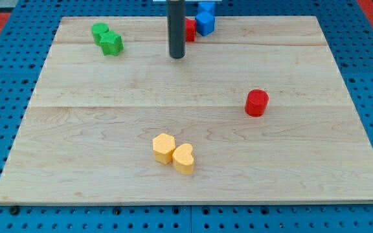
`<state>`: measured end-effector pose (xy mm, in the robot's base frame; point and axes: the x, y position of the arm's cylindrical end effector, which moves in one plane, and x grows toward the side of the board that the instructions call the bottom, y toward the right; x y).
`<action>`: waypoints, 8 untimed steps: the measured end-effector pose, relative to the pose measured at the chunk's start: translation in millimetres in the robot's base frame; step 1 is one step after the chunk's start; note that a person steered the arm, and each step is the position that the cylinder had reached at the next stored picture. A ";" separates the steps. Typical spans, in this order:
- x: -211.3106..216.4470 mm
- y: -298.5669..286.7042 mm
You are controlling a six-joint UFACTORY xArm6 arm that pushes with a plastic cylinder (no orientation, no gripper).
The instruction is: Separate the green blocks from each other
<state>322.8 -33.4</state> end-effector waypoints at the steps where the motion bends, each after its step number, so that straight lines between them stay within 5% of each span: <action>1: -23.2 125.3; 2: -71.4 197.3; 3: -123.9 194.5; 4: -128.8 159.8; 5: -108.6 121.1; 6: -21.6 94.5; 7: 24.4 -44.3; 8: 15.1 -176.8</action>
<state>337.8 -210.2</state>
